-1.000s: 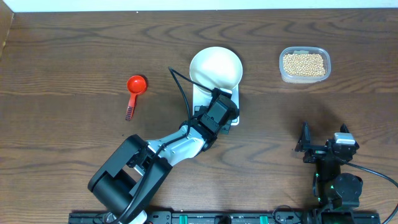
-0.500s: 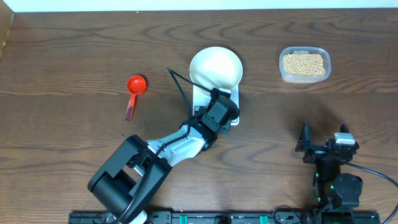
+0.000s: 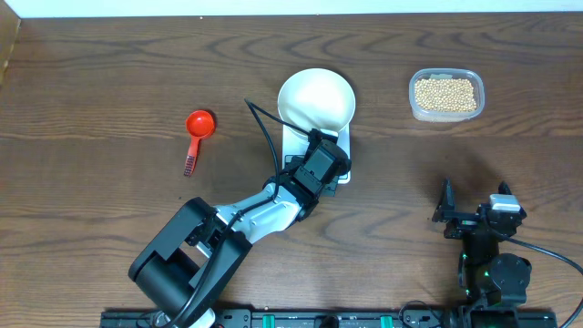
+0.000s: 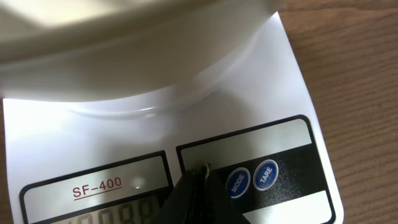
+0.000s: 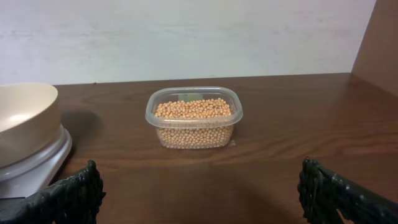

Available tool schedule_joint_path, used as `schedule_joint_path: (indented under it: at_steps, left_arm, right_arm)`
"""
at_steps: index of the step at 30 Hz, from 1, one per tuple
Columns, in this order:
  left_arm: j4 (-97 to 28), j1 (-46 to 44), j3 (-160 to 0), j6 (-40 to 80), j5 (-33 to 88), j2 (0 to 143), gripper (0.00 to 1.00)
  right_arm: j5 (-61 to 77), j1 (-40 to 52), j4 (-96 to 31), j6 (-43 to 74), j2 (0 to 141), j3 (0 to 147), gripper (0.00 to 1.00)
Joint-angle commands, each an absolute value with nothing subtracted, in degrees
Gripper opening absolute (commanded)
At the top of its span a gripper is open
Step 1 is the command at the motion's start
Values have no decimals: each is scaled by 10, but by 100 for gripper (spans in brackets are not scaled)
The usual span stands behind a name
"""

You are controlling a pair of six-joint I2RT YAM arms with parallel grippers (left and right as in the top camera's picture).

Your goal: Scoop item into bowl and weigh 50g on scale

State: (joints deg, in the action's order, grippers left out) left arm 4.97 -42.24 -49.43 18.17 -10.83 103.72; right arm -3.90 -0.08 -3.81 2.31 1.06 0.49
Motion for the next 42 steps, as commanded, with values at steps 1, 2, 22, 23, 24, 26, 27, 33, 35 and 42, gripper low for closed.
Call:
schedule_joint_path:
  at_steps: [1, 2, 22, 23, 24, 26, 27, 33, 35, 42]
  left_arm:
    - [11, -416, -447, 192, -110, 1094, 7]
    - [11, -416, -447, 192, -110, 1094, 7]
    - [20, -416, -448, 204, -95, 1127, 7]
    - [20, -416, -448, 204, -95, 1122, 7]
    - [20, -416, -448, 204, -95, 1117, 7]
    - [18, -416, -448, 201, -95, 1103, 7]
    - [15, -416, -448, 200, -95, 1094, 7]
    - [-15, -416, -448, 200, -95, 1032, 7]
    - [-25, -416, -448, 200, -95, 996, 7]
    - [-41, -416, -448, 200, -95, 902, 7]
  right_arm:
    - [-44, 4, -38, 21, 10, 3, 99]
    - [-44, 4, -39, 21, 10, 3, 99]
    - [-44, 4, -39, 21, 10, 3, 99]
    - [-44, 4, -39, 21, 10, 3, 99]
    - [-44, 4, -39, 21, 10, 3, 99]
    - [-44, 4, -39, 21, 10, 3, 99]
    - [-44, 4, -39, 21, 10, 3, 99]
    - [-44, 4, -39, 21, 10, 3, 99]
    - [-44, 4, -39, 21, 10, 3, 99]
    - [-44, 4, -39, 21, 10, 3, 99]
